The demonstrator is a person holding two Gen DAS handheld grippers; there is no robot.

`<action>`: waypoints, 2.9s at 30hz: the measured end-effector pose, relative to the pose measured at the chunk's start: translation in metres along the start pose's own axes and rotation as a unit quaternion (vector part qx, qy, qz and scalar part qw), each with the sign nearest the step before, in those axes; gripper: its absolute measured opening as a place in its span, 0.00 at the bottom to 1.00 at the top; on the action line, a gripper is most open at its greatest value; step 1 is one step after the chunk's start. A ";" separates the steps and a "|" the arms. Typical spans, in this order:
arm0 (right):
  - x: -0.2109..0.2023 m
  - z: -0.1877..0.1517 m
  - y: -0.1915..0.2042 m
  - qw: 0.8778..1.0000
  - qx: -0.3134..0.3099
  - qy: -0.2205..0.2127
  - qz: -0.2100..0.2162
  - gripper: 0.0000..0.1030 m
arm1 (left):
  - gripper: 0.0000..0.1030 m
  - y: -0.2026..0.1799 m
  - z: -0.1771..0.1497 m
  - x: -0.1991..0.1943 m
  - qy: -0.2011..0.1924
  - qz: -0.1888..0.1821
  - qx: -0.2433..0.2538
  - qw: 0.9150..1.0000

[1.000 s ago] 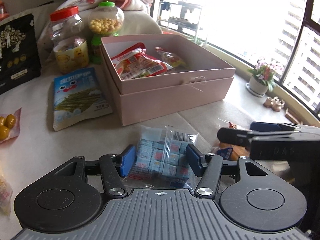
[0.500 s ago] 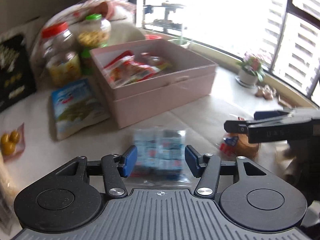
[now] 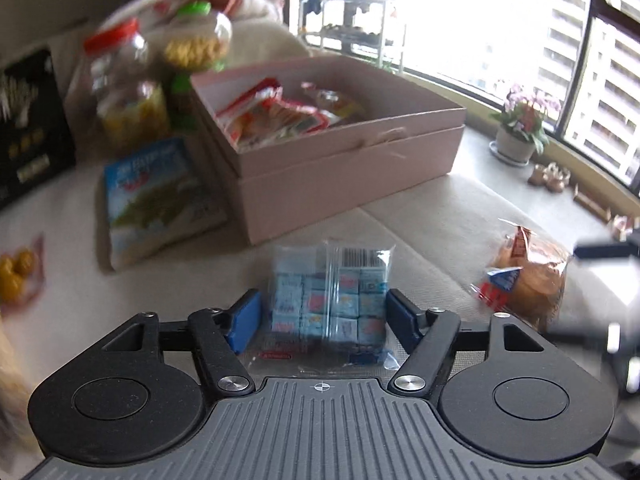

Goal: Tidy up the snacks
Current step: 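Lift the round cake with the right tool while left holds the candy packet, then carry both packets over the pink box and open both tools to drop them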

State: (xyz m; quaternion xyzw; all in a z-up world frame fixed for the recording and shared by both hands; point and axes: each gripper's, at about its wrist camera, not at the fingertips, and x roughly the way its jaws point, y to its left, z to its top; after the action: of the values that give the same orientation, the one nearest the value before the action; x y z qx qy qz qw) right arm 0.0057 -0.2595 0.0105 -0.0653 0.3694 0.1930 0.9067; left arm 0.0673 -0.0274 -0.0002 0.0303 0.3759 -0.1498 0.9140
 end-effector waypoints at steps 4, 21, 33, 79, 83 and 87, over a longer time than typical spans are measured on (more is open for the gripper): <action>0.008 -0.009 0.012 1.000 -0.004 -0.010 -0.016 0.99 | 0.74 0.001 0.003 0.004 -0.001 -0.004 -0.001 1.000; 0.006 0.008 -0.020 0.994 -0.039 0.008 -0.097 0.99 | 0.65 0.032 -0.053 -0.058 -0.026 -0.054 -0.187 0.981; 0.045 0.045 -0.028 0.990 0.138 -0.002 -0.023 0.97 | 0.66 -0.003 -0.048 -0.053 -0.009 0.013 -0.092 0.996; -0.068 0.154 -0.057 0.981 0.022 -0.186 -0.049 0.57 | 0.62 -0.002 0.152 0.001 -0.085 -0.097 -0.152 0.980; -0.051 0.178 -0.060 0.985 0.034 -0.168 -0.025 0.57 | 0.62 0.015 0.160 -0.023 -0.115 -0.118 -0.170 0.971; -0.018 0.209 -0.058 0.989 0.050 -0.135 0.010 0.59 | 0.62 0.033 0.157 -0.047 -0.133 -0.106 -0.171 0.971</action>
State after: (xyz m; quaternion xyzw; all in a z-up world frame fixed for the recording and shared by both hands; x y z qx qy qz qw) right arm 0.1522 -0.2635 0.1716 0.0109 0.2532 0.1901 0.9485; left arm 0.1519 -0.0109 0.1431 -0.1866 0.2722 -0.1816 0.9263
